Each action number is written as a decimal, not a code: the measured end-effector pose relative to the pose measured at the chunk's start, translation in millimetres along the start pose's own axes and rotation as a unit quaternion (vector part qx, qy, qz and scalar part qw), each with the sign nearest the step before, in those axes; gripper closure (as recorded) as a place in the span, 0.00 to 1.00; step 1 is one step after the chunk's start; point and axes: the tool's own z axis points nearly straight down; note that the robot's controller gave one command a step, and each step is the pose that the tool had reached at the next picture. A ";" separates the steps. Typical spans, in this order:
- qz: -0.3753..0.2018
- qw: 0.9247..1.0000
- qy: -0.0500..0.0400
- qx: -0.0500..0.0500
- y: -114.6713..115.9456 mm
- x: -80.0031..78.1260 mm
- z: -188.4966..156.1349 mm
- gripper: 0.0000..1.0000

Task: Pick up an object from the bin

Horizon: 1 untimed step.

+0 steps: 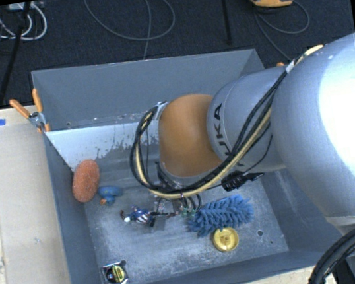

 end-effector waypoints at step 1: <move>0.008 1.000 -0.001 0.000 -35.7 -4.9 -114.3 1.00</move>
Offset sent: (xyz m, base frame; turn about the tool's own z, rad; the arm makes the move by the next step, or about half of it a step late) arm 0.0000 0.0000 0.0000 0.0000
